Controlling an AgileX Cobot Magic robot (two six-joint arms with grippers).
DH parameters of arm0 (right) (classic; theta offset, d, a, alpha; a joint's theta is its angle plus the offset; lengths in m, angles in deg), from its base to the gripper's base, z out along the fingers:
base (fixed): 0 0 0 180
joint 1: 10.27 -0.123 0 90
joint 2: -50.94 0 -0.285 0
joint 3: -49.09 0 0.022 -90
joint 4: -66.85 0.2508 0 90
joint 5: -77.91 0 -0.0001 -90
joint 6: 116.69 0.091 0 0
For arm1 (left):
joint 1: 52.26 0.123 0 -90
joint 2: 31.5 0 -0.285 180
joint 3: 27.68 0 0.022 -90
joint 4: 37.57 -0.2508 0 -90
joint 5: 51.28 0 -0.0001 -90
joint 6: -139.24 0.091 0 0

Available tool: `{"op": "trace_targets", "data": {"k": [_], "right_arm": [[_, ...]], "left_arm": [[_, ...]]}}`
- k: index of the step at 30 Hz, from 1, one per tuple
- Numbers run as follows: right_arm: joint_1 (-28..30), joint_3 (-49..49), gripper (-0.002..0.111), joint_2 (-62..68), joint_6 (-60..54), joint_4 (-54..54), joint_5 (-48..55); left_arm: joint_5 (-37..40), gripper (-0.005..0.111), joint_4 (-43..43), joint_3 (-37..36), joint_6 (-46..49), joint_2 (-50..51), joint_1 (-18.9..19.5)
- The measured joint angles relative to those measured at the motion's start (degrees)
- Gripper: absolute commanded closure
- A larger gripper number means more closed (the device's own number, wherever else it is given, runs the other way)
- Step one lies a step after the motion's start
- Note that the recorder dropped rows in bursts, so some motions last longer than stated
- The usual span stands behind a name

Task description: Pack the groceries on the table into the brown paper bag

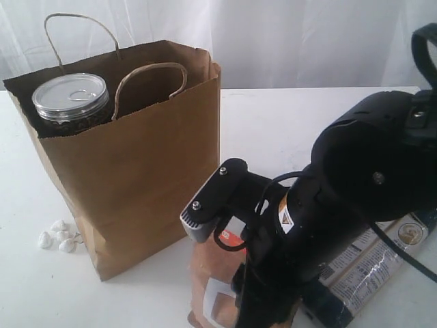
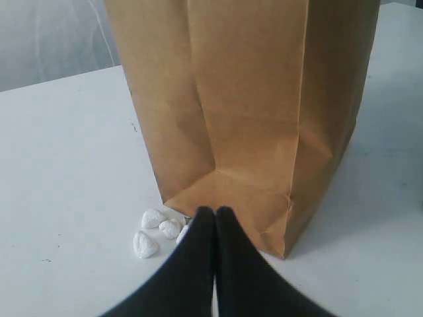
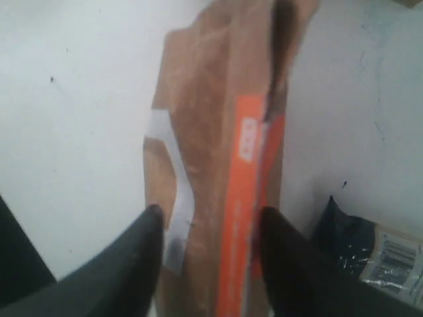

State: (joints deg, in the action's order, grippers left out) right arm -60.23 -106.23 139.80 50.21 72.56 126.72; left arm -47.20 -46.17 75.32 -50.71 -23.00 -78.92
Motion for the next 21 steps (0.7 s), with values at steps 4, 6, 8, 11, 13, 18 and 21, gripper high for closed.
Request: {"op": "trace_targets", "data": {"k": [4,6,8,11,13,18,21], "right_arm": [[0.0,0.0,0.031,-0.01,-1.44,0.0,2.73],[0.0,0.0,0.031,0.03,-1.54,0.0,2.18],[0.0,0.0,0.031,0.03,-1.54,0.0,0.77],[0.0,0.0,0.031,0.69,-1.65,0.0,-0.4],[0.0,0.0,0.031,1.9,-2.4,0.0,-0.53],[0.0,0.0,0.036,4.56,-2.9,0.79,-0.85],[0.0,0.0,0.049,5.35,-2.9,1.35,-0.98]], "left_arm": [[0.0,0.107,0.0,0.0,0.0,0.0,0.0],[0.0,0.107,0.0,0.0,0.0,0.0,0.0],[0.0,0.107,0.0,0.0,0.0,0.0,0.0],[0.0,0.107,0.0,0.0,0.0,0.0,0.0],[0.0,0.107,0.0,0.0,0.0,0.0,0.0],[0.0,0.107,0.0,0.0,0.0,0.0,0.0],[0.0,0.107,0.0,0.0,0.0,0.0,0.0]]}}
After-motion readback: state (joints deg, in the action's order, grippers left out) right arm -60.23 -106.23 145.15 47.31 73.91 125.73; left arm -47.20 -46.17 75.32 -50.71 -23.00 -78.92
